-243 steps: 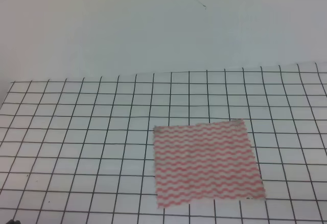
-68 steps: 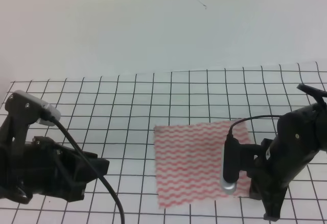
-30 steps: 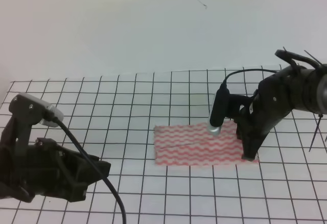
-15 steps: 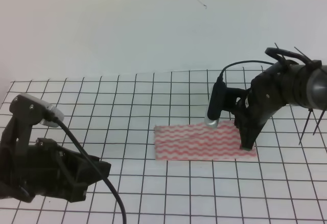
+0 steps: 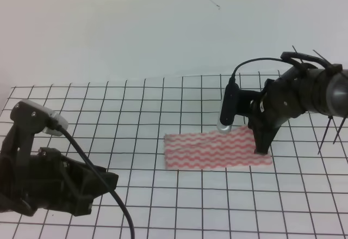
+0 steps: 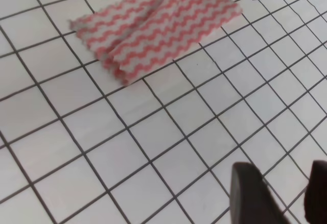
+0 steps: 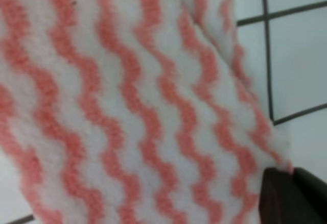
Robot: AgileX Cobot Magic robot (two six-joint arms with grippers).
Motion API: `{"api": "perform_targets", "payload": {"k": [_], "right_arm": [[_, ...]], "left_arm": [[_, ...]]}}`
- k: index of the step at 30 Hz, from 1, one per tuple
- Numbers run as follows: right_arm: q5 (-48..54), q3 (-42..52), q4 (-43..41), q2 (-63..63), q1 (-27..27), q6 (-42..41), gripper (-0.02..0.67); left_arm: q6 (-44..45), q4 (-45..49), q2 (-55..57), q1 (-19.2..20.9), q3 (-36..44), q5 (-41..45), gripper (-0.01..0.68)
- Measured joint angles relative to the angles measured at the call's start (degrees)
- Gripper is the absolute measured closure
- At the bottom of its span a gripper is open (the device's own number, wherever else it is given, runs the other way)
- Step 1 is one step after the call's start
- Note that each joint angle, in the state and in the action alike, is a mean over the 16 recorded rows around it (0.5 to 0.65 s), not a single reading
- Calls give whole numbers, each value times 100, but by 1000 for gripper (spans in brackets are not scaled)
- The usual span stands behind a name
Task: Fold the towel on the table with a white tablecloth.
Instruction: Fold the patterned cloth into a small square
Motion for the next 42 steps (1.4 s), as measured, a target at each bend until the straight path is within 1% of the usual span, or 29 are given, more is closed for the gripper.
{"api": "perform_targets", "payload": {"k": [6,10,14,20,24,28,36,42], "right_arm": [[-71,0,-106,71,0,166,644],[-27,0,-215,119,0,396,620],[64,-3,-332,136,0,633,559],[162,-7,-373,-55,0,867,443],[236,-9,63,-287,1,633,371],[373,-11,753,-531,3,288,333],[764,-11,2211,-828,7,-476,322],[1132,-11,2723,-877,8,-627,321]], "left_arm": [[-2,-4,0,0,0,19,445],[-7,4,0,0,0,32,445],[-13,12,0,0,0,36,445],[-115,22,24,0,-33,-27,445],[-230,23,159,0,-182,-50,445],[-333,19,487,0,-513,11,445],[-148,121,1669,0,-1713,526,428],[67,217,2831,-35,-2769,1103,408]]}}
